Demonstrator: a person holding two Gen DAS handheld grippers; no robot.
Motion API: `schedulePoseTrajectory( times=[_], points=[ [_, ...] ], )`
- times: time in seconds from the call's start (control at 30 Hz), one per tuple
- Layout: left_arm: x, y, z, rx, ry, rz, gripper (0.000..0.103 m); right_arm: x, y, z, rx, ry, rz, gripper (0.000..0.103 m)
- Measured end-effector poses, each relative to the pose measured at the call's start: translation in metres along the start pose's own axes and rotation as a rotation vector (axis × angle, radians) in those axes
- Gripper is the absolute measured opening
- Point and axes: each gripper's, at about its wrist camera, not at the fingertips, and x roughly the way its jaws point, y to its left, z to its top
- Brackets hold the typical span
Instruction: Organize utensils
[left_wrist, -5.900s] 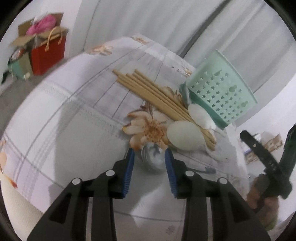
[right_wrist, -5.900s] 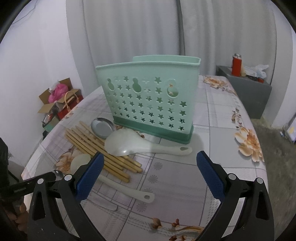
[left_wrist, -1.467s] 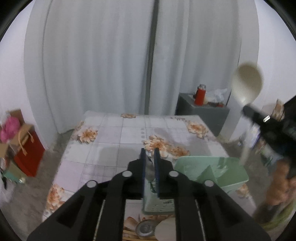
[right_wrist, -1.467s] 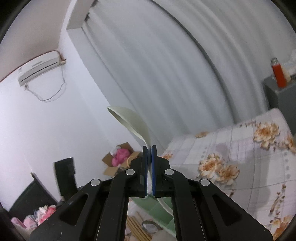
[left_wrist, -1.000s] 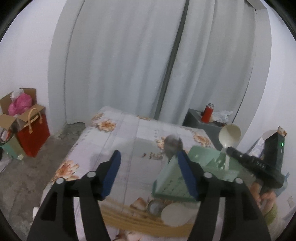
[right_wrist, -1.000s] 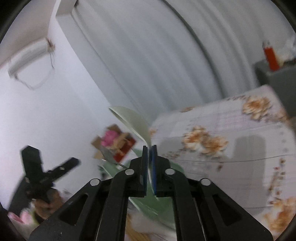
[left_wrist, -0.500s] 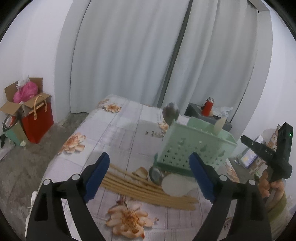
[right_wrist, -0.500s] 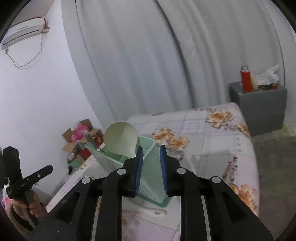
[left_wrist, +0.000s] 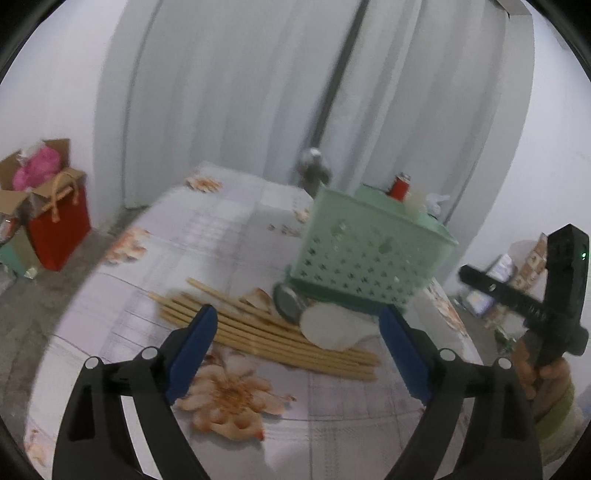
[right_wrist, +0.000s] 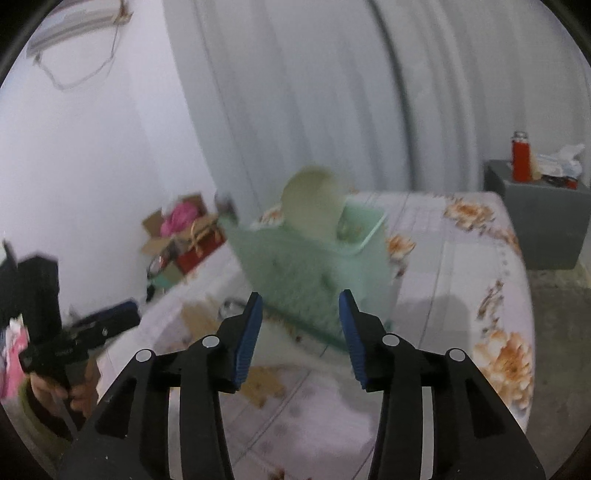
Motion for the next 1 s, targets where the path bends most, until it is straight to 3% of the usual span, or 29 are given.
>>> schedulePoseTrajectory(
  times=[0.1, 0.27, 0.5, 0.87, 1.0],
  points=[
    [0.017, 0.000, -0.002, -0.015, 0.051, -0.072, 0.081, 0.010, 0.001, -0.011, 0.013, 0.044, 0.020, 0.042],
    [0.057, 0.001, -0.001, -0.051, 0.148, -0.165, 0.060, 0.015, -0.001, -0.014, 0.048, 0.063, 0.047, 0.042],
    [0.103, -0.009, 0.015, 0.013, 0.240, -0.195, 0.060, 0.015, -0.006, -0.015, 0.063, 0.071, 0.055, 0.042],
    [0.162, -0.032, 0.030, 0.253, 0.437, -0.236, 0.060, 0.006, -0.022, -0.015, 0.107, 0.062, 0.046, 0.042],
    [0.158, -0.041, 0.024, 0.376, 0.436, -0.239, 0.043, 0.005, -0.025, -0.014, 0.115, 0.061, 0.038, 0.042]
  ],
)
